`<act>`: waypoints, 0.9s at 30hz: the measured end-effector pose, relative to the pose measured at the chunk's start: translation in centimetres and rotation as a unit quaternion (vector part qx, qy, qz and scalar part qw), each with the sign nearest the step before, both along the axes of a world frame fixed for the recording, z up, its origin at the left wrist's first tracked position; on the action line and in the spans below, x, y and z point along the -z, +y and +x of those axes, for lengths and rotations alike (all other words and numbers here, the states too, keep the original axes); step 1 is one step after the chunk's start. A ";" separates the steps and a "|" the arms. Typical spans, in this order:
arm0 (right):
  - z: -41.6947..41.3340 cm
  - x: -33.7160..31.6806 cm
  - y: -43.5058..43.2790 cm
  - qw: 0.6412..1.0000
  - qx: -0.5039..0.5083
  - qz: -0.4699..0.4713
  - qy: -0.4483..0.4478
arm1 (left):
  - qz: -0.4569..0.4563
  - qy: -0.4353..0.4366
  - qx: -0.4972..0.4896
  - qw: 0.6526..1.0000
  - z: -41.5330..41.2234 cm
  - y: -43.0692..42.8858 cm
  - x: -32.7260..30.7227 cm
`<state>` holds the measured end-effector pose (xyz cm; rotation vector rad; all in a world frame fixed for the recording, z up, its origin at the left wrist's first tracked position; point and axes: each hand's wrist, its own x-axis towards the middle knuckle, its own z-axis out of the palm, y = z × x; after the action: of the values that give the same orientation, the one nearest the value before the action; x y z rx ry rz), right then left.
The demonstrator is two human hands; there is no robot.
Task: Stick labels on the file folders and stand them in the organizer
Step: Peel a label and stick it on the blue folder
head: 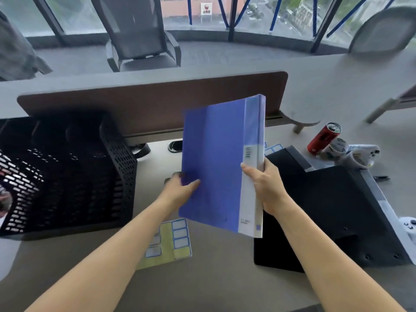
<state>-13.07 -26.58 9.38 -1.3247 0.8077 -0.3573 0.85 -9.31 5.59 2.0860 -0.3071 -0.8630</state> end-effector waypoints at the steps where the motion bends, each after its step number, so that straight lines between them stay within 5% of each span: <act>1: -0.2 -0.5 0.2 1.000 -0.004 0.001 -0.010 | -0.002 0.032 -0.041 0.999 0.7 1.2 0.1; 4: -0.7 -1.1 1.6 0.999 -0.035 -0.010 -0.014 | -0.136 0.283 -0.100 0.944 2.6 5.0 0.2; 6: -0.9 -1.1 3.0 0.998 -0.054 -0.029 0.004 | -0.189 0.353 -0.080 0.913 2.6 7.0 -1.1; 13: -1.9 0.6 7.4 0.986 -0.063 -0.119 0.103 | -0.245 0.270 -0.074 0.928 1.7 12.2 -1.6; 20: -2.5 2.5 12.0 0.967 -0.009 -0.169 0.189 | -0.176 0.260 -0.022 0.949 0.0 16.2 1.3; 24: -4.7 4.9 13.1 0.936 -0.005 -0.228 0.267 | -0.159 0.286 -0.099 0.940 -1.3 16.2 5.5; 27: -7.3 7.0 13.3 0.921 -0.010 -0.219 0.321 | -0.101 0.210 -0.114 0.966 -2.1 16.5 8.5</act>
<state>-20.38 -13.26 2.41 -1.9134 1.3086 -0.0745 -1.30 7.23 -2.89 1.6610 0.0694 -1.0564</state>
